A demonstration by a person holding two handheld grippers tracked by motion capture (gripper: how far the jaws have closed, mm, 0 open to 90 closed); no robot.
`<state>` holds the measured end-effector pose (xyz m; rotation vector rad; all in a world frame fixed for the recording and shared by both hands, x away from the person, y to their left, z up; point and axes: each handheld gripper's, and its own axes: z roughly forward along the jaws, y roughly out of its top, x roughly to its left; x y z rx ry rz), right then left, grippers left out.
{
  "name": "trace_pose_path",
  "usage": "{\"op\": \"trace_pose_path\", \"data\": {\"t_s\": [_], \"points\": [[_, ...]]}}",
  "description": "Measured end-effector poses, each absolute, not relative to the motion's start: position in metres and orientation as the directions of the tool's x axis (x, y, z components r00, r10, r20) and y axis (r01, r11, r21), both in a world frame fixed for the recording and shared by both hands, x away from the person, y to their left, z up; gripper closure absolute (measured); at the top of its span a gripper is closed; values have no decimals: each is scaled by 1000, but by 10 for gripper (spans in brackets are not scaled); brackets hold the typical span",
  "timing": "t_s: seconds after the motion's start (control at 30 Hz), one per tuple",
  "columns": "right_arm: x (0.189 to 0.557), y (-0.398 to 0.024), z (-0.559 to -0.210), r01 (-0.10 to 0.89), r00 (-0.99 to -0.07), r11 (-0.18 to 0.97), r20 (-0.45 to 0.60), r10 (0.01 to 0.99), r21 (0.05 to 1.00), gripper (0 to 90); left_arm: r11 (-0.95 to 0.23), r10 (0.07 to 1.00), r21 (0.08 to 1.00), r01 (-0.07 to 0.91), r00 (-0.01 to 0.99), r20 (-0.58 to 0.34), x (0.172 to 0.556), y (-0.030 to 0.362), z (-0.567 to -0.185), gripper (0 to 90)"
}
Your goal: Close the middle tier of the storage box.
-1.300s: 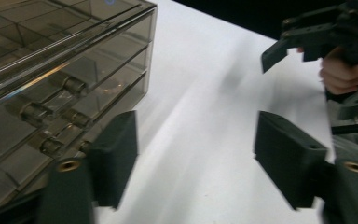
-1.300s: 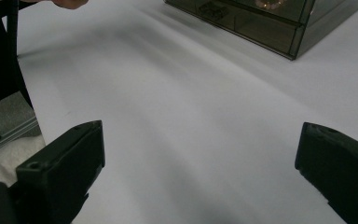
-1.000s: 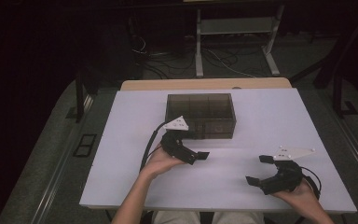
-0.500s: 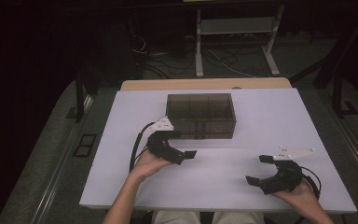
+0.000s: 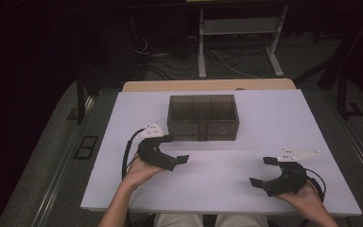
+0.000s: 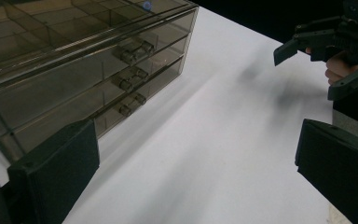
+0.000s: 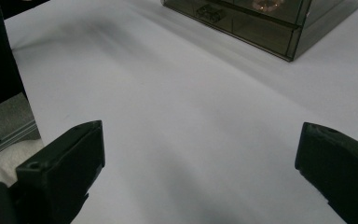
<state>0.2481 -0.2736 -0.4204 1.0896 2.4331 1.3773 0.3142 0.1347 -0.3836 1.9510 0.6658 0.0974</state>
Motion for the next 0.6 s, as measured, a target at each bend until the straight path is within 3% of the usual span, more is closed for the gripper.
{"op": "trace_pose_path", "data": {"t_s": [0.6], "points": [[248, -276, -420, 523, -720, 305, 221, 658, 796, 9, -271, 557, 873, 405, 806, -201, 285, 157, -391, 0]]}}
